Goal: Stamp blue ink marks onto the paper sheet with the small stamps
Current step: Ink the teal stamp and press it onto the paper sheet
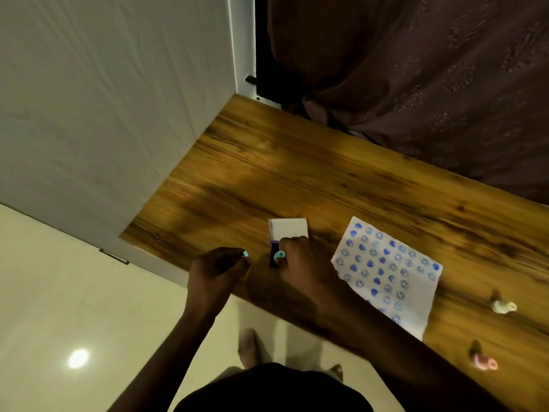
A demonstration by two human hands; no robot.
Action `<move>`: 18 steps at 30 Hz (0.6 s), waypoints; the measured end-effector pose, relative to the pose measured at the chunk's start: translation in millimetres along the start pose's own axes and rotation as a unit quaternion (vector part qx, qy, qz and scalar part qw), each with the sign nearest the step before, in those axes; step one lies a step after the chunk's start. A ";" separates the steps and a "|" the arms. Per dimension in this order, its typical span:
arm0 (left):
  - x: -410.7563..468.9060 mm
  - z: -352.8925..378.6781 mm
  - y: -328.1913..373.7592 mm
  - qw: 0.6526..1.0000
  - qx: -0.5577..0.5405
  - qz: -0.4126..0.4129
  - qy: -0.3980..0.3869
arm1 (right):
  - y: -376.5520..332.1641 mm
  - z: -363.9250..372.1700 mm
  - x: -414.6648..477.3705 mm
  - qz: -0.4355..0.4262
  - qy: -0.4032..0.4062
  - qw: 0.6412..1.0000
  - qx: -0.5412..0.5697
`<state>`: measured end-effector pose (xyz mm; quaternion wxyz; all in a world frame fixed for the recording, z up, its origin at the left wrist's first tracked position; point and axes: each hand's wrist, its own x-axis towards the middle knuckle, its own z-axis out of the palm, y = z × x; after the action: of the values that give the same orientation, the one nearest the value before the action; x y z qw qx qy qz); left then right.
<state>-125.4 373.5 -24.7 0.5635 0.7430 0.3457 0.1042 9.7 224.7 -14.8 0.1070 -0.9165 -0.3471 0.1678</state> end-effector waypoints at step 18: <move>1.1 15.9 17.2 0.999 -0.034 0.025 -0.028 | -1.8 -6.5 5.8 -0.002 -0.029 0.999 -0.034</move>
<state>-109.0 359.9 -14.8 0.5948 0.7345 0.3079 0.1088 15.2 229.4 -9.7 0.0660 -0.9135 -0.3577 0.1823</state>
